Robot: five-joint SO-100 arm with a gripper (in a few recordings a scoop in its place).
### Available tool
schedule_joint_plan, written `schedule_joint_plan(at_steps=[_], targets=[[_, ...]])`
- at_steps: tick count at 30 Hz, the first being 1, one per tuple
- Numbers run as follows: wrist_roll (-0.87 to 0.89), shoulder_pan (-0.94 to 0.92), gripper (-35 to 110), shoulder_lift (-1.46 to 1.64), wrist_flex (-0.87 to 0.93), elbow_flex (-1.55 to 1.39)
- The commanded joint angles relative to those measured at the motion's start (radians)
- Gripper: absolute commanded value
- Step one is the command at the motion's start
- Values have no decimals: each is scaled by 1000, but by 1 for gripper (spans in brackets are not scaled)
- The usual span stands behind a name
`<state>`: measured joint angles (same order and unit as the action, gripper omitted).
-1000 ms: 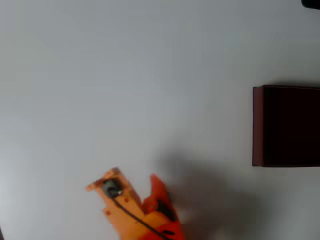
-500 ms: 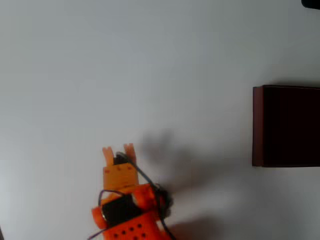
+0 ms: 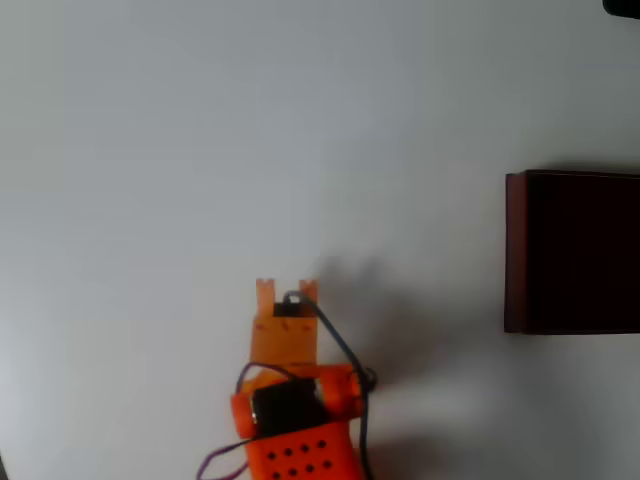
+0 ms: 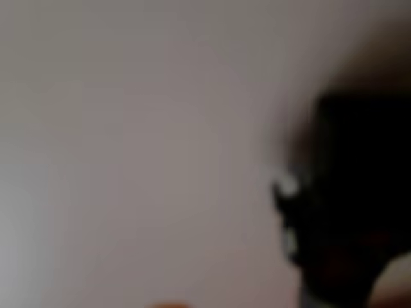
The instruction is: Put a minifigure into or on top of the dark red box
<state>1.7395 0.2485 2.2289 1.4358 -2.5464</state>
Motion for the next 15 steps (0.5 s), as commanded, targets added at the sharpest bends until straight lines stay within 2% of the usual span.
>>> schedule_joint_plan(at_steps=[1,7,15], targets=[[3,-38,23,35,38,-31],[41,-35,23,78,28,-114],[-34,-54,22,81,-58,-150]])
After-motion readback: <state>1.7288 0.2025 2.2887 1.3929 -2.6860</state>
